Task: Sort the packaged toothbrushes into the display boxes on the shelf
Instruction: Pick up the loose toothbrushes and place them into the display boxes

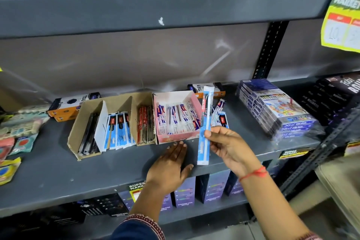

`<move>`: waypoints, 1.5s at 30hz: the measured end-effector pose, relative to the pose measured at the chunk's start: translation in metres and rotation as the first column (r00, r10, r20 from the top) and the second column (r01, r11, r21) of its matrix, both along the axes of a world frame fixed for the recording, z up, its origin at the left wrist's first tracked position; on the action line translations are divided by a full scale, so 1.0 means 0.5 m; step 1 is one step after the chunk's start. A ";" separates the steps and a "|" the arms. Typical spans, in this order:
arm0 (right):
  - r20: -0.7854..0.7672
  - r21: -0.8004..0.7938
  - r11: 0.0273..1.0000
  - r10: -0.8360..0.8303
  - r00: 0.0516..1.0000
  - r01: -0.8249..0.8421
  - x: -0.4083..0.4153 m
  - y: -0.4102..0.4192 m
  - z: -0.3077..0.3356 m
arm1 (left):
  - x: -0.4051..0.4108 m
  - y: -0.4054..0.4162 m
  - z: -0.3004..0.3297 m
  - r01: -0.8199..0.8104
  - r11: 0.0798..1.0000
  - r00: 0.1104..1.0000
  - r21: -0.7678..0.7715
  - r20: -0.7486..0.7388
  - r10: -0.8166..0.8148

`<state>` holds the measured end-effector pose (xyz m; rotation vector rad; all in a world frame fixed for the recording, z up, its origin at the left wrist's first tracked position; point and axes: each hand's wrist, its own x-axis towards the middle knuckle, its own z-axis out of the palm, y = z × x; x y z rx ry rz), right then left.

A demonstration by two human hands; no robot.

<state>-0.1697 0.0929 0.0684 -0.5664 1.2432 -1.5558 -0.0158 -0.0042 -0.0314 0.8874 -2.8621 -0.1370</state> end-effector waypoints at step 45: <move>-0.866 0.494 0.869 0.492 0.091 0.006 0.354 -0.456 -0.003 | 0.337 -0.124 0.010 -0.266 0.964 0.952 0.012 -0.151 0.265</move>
